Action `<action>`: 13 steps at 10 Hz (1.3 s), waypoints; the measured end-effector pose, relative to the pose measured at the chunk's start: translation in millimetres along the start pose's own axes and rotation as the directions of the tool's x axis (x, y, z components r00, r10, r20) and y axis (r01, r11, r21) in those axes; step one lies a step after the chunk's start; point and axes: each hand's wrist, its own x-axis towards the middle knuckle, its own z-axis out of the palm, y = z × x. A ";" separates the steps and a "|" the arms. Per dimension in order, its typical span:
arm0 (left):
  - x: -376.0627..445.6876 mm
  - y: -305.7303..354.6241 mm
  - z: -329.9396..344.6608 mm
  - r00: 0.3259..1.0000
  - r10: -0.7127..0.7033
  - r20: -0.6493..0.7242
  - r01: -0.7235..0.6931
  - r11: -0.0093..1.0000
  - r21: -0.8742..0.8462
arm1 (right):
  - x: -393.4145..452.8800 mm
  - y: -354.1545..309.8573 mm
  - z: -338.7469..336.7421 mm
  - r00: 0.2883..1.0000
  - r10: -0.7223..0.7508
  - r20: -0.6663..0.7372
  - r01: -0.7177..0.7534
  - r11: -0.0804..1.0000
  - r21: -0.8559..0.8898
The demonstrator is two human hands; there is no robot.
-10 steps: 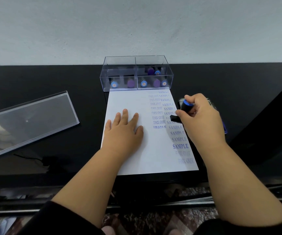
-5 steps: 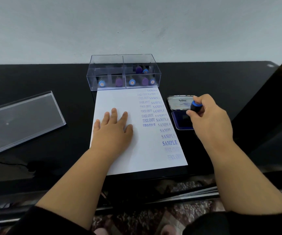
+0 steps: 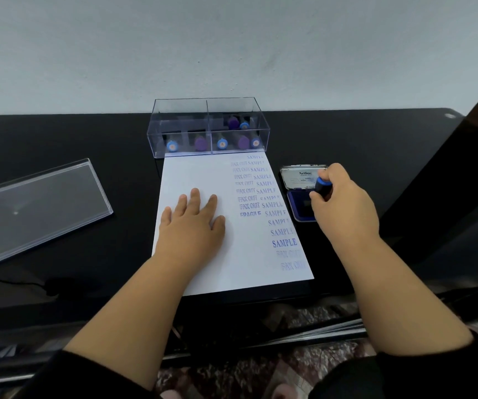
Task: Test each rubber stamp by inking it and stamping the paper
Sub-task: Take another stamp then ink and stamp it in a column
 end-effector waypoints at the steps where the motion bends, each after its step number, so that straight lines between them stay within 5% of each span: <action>1: -1.0 -1.1 -0.4 1.000 0.005 0.002 -0.005 1.000 -0.001 | -1.1 -1.5 0.9 1.000 0.001 -0.015 -0.001 1.000 -0.001; 13: 4.4 -3.3 -5.8 1.000 -0.020 0.019 0.020 1.000 0.007 | -28.6 -45.6 33.4 0.956 -0.259 0.140 0.240 0.961 0.137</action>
